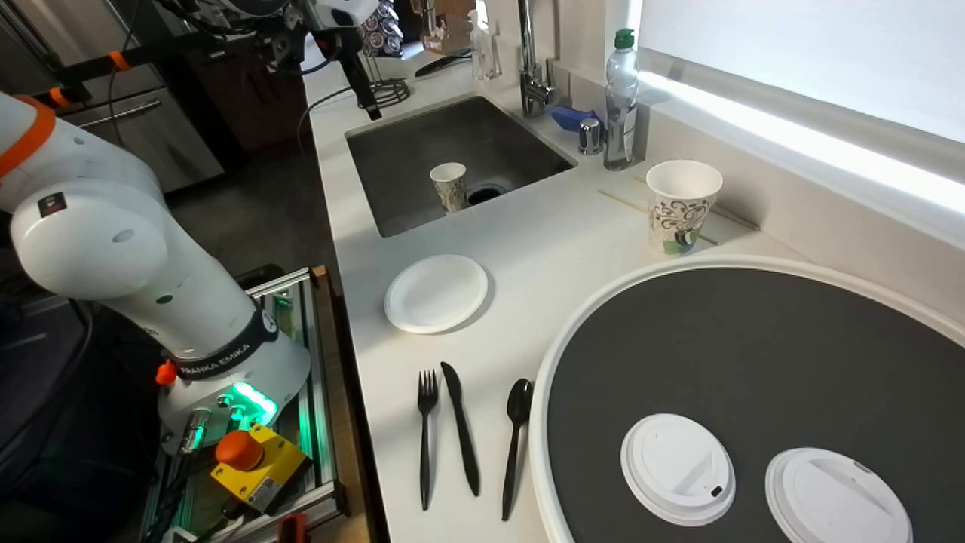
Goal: Move the cup to the left then open the faucet.
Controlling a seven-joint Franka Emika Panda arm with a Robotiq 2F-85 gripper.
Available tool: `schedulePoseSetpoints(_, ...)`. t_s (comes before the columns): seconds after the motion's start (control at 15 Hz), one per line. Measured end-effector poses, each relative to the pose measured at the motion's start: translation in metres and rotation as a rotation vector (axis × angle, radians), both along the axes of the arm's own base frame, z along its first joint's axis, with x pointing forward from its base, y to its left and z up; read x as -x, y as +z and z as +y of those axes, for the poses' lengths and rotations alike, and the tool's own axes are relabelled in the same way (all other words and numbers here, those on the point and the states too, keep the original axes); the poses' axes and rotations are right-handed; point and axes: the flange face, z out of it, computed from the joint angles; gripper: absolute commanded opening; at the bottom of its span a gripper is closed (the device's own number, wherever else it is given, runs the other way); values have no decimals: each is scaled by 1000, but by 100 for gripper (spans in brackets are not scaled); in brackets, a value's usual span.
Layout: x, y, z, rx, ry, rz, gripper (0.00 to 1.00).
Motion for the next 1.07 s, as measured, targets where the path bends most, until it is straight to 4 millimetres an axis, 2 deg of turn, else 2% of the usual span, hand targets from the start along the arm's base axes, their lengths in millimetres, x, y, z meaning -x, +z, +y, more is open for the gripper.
schedulePoseSetpoints(0.53, -7, -8, 3, 32, -46, 3, 100)
schedulePoseSetpoints(1.07, -14, -40, 23, 49, -46, -64, 100)
